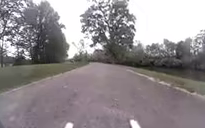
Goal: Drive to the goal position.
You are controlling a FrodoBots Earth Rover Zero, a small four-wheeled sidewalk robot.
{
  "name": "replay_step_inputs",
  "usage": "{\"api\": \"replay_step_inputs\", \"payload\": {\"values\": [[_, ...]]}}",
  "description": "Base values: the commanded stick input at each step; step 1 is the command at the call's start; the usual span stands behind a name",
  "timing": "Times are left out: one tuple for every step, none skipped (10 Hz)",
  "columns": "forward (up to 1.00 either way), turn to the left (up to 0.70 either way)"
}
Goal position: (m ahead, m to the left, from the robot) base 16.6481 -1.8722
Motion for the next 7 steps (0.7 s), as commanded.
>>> {"api": "replay_step_inputs", "payload": {"values": [[0.7,0.0],[0.7,0.0],[0.7,0.0],[0.7,0.0],[0.7,0.0],[0.7,0.0],[0.7,0.0]]}}
